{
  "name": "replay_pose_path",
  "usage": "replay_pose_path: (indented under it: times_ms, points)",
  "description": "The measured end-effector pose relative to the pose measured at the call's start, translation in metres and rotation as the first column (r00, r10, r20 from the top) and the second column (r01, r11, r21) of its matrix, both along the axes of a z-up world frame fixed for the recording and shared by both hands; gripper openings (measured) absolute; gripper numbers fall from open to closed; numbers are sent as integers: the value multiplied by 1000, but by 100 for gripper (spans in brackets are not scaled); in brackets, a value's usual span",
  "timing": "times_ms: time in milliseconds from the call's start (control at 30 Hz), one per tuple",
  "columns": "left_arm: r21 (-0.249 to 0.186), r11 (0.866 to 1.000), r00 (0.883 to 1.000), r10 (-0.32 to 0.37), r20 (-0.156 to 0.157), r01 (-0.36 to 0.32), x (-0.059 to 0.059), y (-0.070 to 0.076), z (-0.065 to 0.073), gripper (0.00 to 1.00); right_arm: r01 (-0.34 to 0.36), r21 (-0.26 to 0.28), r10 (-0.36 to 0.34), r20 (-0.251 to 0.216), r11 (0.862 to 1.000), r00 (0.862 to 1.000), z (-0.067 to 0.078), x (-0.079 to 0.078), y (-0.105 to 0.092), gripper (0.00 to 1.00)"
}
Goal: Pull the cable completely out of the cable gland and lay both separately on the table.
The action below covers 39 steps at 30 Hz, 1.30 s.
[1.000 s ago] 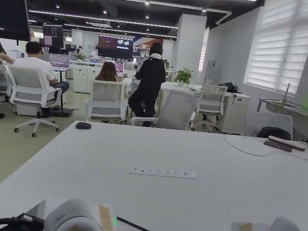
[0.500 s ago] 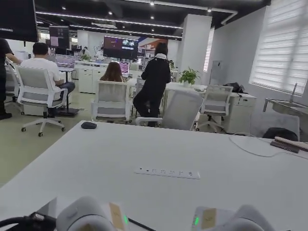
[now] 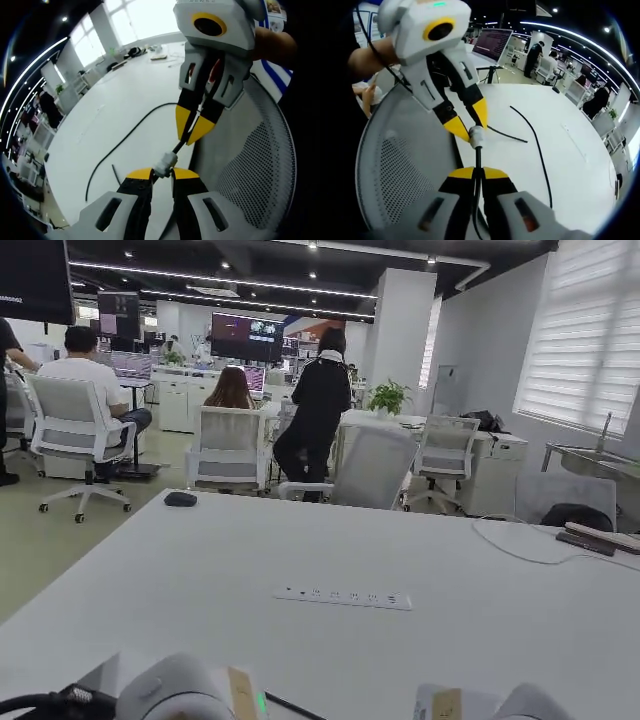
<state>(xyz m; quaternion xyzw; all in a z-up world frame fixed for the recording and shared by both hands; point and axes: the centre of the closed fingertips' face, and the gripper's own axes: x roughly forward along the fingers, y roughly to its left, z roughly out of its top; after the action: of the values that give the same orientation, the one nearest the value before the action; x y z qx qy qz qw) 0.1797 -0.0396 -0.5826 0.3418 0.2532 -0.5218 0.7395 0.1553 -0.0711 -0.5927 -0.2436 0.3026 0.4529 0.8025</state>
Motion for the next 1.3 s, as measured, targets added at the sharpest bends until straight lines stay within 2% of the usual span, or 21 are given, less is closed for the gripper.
replay_pose_path:
  times_ms: [67,133,467,800,1100,1167,1300]
  points:
    - [-12,1000,1000,6,-8,-6,0,1,2,15,6,3,-6,-4,1000,1000,-1,-1,-4,3]
    - [-7,1000,1000,7,-2,-7,1,2,2,15,11,2,-11,-6,1000,1000,-1,-2,-6,3]
    - [-7,1000,1000,29,4,-29,4,10,5,15,22,-59,-23,-16,998,1000,-15,-5,-27,3]
    - [-5,1000,1000,31,4,-31,3,11,6,15,24,-117,-29,-35,993,999,-28,-8,-43,3]
    - [-13,999,999,38,6,-38,4,11,8,15,48,-198,-62,-66,979,996,-44,-10,-67,3]
    - [-14,999,999,38,5,-38,3,11,7,15,57,-202,-74,-81,978,994,-45,-12,-68,4]
    - [-6,999,999,40,9,-40,4,12,6,15,56,-234,-73,-65,971,995,-43,-10,-63,11]
